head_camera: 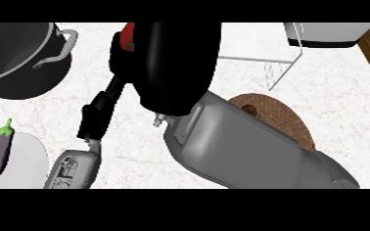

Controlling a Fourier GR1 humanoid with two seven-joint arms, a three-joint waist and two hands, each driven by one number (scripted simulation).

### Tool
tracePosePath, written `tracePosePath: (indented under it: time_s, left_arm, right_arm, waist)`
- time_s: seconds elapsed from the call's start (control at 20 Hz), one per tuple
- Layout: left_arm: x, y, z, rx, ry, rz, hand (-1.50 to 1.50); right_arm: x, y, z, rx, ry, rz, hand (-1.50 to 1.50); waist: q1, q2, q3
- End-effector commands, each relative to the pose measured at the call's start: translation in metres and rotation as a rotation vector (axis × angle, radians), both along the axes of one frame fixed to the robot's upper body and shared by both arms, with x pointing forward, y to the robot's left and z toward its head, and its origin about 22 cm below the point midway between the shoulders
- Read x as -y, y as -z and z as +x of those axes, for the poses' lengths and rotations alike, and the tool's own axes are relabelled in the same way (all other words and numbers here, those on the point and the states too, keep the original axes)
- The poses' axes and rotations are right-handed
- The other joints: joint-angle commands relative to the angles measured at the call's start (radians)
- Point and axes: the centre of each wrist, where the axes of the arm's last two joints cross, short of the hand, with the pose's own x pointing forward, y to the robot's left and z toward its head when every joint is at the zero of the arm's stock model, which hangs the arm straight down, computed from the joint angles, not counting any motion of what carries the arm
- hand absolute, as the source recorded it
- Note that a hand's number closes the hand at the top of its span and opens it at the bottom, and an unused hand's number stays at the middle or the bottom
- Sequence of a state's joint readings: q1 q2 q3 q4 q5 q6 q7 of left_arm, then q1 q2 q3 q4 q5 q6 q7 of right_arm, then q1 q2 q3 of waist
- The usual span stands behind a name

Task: Pick the tomato from the placemat and place it in the tiered shelf

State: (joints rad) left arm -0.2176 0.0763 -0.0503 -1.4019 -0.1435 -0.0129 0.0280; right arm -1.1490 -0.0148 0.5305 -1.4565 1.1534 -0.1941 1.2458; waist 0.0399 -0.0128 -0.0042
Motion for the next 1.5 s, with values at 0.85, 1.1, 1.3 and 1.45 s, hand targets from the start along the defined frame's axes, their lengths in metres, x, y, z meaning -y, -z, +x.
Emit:
tracePosePath:
  time_s: [0.85,1.1,1.3,1.45]
  left_arm:
    - [-0.007,-0.007,0.003,0.029,-0.033,-0.010,0.00]
    - [-0.007,-0.003,-0.005,0.019,-0.011,0.003,0.00]
    - [0.000,0.005,-0.008,0.005,-0.037,-0.003,0.00]
    - [-0.007,0.004,-0.006,0.004,-0.008,0.003,0.00]
  right_arm:
    - [-0.008,-0.081,0.056,0.021,0.344,-0.008,1.50]
    - [-0.006,-0.050,0.086,0.020,0.365,-0.029,1.50]
    - [-0.004,-0.052,0.091,0.051,0.386,-0.151,1.50]
    - [0.010,-0.045,0.112,0.071,0.331,-0.175,1.50]
  waist:
    - [-0.028,0.013,0.003]
    - [-0.009,0.019,0.003]
    - [-0.026,0.015,0.003]
    - [-0.021,0.019,0.003]
